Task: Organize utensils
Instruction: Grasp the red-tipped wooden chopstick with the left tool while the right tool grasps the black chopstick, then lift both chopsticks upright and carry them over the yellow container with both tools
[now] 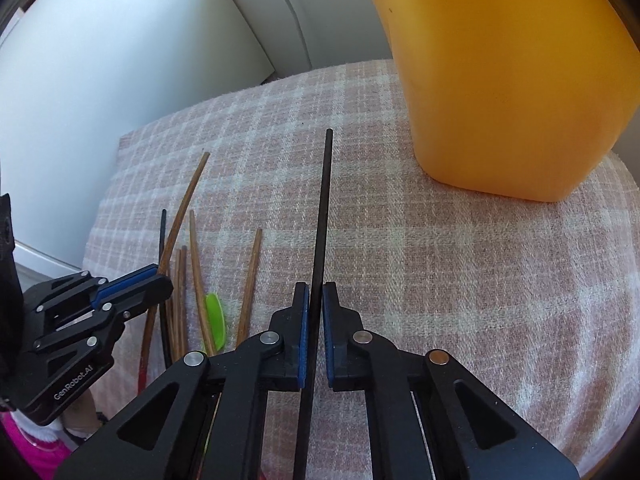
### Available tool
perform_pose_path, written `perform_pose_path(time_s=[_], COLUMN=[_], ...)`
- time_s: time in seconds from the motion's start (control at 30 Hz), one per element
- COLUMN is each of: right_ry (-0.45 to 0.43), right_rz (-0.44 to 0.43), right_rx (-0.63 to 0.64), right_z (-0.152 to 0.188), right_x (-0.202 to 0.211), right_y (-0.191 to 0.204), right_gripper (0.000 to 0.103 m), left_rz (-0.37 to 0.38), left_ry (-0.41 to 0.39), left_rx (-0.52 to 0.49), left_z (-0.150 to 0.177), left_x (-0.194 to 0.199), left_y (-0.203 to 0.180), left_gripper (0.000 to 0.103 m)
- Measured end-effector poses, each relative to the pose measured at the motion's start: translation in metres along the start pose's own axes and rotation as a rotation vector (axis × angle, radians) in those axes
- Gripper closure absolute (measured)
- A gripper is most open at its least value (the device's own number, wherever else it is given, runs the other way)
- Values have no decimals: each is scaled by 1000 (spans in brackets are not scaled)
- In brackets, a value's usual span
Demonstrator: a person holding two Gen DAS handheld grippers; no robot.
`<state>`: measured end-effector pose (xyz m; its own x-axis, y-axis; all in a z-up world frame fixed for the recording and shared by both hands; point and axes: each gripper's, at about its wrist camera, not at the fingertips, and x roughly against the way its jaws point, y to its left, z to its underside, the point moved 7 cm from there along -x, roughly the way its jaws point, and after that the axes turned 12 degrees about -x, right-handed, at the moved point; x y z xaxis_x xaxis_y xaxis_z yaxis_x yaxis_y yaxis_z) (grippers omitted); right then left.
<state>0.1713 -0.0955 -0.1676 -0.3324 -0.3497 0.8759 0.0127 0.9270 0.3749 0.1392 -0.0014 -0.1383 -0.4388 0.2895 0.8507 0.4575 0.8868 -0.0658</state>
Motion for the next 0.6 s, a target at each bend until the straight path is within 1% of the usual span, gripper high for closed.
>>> perform_pose_path(time_s=[0.13,0.3,0.6], right_ry=[-14,-37,-172], right_rz=[-31,-75,-100], right_rx=[9,43,150], right_z=[0,4,15], right_x=[16,43,98], right_y=[0,4,12], right_gripper=[98,99,99], left_rz=[10,24,35], left_ry=[-34,-90,-196], left_rx=[26,43,25], left_z=[-2,-7,-26], left_x=[18,50,104], left_y=[5,13,12], left_gripper=[99,99,99])
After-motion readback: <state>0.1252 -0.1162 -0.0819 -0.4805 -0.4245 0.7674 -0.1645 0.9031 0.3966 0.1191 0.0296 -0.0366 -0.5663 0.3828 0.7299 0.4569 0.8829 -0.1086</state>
